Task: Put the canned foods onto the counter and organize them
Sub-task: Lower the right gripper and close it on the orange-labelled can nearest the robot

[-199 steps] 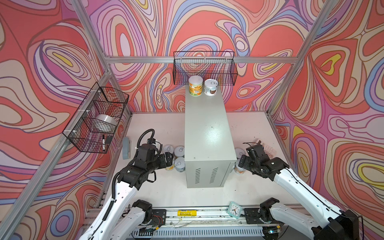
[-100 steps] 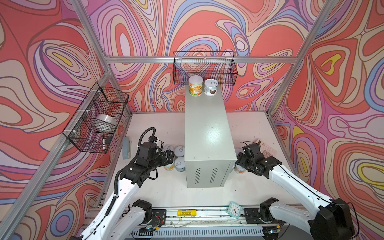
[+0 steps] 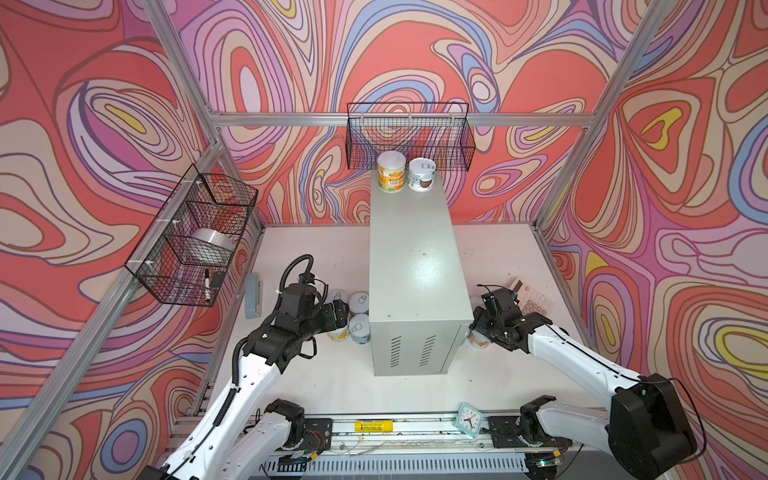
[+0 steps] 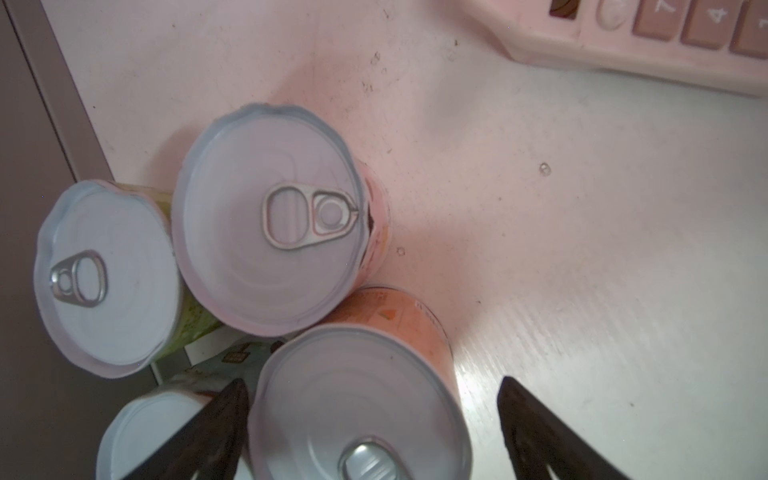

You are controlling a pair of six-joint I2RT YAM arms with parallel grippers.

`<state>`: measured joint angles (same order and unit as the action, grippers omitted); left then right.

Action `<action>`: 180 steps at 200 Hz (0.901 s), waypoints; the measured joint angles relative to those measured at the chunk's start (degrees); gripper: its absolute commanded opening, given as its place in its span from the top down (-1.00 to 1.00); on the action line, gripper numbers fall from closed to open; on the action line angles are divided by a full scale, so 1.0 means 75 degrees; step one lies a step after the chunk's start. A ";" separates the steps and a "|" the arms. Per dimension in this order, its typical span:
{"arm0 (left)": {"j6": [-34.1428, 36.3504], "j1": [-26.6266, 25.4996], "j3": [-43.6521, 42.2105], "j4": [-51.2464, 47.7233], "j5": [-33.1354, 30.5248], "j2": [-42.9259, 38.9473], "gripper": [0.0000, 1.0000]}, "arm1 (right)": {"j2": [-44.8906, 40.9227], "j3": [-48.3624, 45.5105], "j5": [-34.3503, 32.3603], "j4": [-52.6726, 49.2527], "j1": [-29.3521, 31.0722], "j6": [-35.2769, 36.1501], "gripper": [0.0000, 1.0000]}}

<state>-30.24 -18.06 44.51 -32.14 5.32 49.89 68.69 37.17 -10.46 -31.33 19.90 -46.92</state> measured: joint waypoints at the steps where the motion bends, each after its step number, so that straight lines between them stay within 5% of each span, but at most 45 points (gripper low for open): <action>1: 0.0000 0.0000 0.0000 0.0003 0.0000 0.0003 -0.75 | 0.0000 -0.0009 0.0006 0.0015 -0.0003 0.0000 -0.90; 180: -0.0082 -0.0038 -0.0163 0.0294 0.0090 0.0175 -0.71 | -0.0437 -0.0259 -0.0391 -0.0568 -0.0160 0.0393 -0.82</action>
<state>-30.85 -18.35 43.29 -29.93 6.00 51.20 65.41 35.22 -13.39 -35.59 18.70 -43.97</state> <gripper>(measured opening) 0.855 0.925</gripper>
